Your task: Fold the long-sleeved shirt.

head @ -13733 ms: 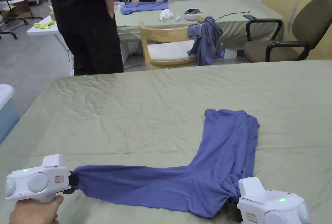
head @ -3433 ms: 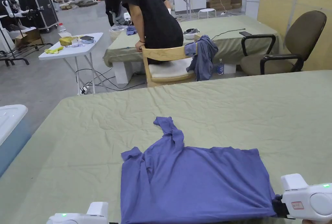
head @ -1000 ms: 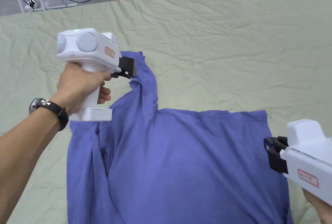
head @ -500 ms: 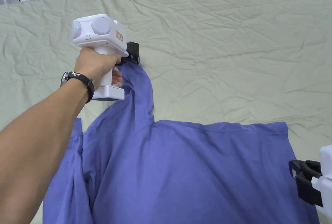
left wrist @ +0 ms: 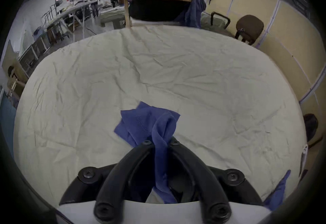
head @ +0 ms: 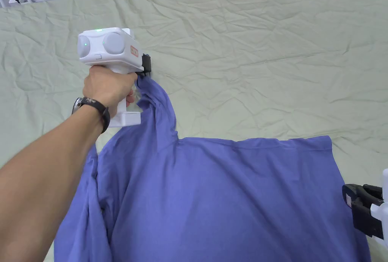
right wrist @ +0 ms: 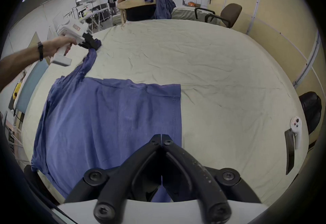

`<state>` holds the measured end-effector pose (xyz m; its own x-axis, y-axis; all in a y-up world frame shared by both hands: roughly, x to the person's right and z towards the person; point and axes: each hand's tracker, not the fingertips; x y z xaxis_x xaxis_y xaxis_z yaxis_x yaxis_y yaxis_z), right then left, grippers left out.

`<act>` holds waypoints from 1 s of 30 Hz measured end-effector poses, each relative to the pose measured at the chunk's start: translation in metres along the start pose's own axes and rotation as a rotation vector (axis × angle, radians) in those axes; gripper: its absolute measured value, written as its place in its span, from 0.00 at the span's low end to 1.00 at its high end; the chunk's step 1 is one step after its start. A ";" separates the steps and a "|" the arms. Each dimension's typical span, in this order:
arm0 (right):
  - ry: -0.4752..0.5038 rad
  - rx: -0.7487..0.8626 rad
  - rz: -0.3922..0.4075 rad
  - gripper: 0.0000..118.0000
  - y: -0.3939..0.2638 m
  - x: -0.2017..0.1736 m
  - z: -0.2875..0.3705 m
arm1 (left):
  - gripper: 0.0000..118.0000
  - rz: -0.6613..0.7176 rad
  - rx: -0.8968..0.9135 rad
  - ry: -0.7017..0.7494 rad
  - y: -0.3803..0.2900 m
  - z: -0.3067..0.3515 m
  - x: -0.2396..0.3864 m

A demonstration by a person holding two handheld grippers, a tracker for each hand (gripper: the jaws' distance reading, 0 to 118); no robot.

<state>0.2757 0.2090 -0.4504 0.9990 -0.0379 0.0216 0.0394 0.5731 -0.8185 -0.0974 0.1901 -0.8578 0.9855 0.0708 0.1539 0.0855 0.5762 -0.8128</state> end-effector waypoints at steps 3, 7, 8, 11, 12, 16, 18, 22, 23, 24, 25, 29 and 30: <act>0.003 0.014 0.006 0.01 0.000 -0.007 0.010 | 0.09 0.008 0.072 -0.059 -0.020 0.047 -0.006; 0.024 0.039 0.009 0.01 0.001 -0.019 0.032 | 0.09 -0.035 0.194 -0.039 -0.067 0.119 -0.003; 0.025 0.050 0.011 0.01 0.000 -0.022 0.038 | 0.09 -0.053 0.194 -0.059 -0.079 0.136 0.000; 0.025 0.080 0.016 0.01 -0.003 -0.033 0.060 | 0.09 0.007 0.246 -0.132 -0.128 0.188 0.001; 0.033 0.087 0.014 0.01 -0.005 -0.036 0.068 | 0.09 0.012 0.253 -0.115 -0.146 0.202 0.004; 0.040 0.109 0.031 0.01 -0.015 -0.052 0.091 | 0.09 -0.002 0.244 -0.129 -0.209 0.242 0.012; 0.045 0.114 0.043 0.01 -0.020 -0.059 0.100 | 0.09 0.099 0.242 -0.122 -0.238 0.254 0.008; 0.062 0.119 0.051 0.01 -0.031 -0.071 0.112 | 0.09 0.202 0.195 -0.106 -0.293 0.255 -0.006; 0.063 0.119 0.053 0.01 -0.034 -0.073 0.113 | 0.09 0.218 0.170 -0.126 -0.303 0.249 -0.008; 0.067 0.115 0.055 0.01 -0.036 -0.075 0.112 | 0.09 0.217 0.146 -0.127 -0.311 0.243 -0.012; 0.074 0.109 0.056 0.01 -0.037 -0.077 0.111 | 0.09 0.225 0.114 -0.100 -0.316 0.234 -0.016; 0.087 0.102 0.057 0.01 -0.040 -0.082 0.109 | 0.13 0.264 0.077 -0.094 -0.321 0.218 -0.025; 0.088 0.098 0.056 0.01 -0.040 -0.083 0.109 | 0.19 0.256 0.084 -0.080 -0.321 0.217 -0.027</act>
<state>0.1936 0.2778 -0.3568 0.9944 -0.0730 -0.0763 -0.0101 0.6536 -0.7568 -0.1828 0.1800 -0.4794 0.9584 0.2854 -0.0041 -0.1809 0.5961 -0.7823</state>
